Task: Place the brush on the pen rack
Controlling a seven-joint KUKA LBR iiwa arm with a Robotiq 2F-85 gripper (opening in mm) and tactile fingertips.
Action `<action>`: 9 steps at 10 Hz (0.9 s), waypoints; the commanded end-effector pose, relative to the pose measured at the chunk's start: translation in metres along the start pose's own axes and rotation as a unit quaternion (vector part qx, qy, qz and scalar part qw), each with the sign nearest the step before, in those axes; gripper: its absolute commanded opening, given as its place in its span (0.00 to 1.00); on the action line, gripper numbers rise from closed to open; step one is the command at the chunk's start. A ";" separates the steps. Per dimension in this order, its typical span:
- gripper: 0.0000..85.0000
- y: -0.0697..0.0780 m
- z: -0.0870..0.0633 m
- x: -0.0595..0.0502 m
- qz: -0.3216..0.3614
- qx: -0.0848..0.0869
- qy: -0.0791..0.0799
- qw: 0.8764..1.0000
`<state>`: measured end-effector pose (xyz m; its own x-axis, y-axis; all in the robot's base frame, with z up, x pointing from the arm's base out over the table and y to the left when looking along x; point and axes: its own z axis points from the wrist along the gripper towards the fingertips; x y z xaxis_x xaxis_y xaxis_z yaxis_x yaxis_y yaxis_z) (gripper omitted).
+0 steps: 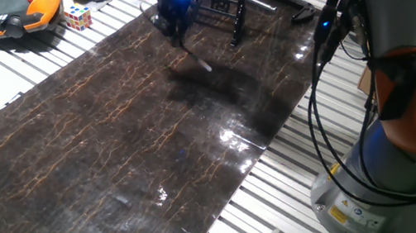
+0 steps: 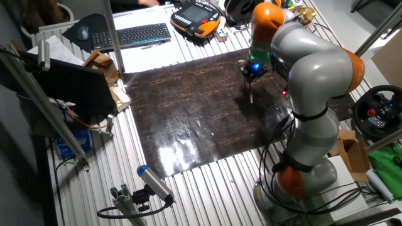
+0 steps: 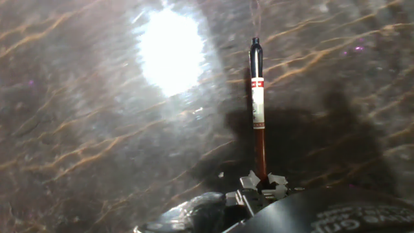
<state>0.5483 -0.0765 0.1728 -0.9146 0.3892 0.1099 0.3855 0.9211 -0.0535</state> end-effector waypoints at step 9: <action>0.01 -0.004 -0.007 -0.003 0.052 0.012 -0.074 0.996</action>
<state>0.5500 -0.0816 0.1794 -0.8754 0.4815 -0.0423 0.4833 0.8711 -0.0873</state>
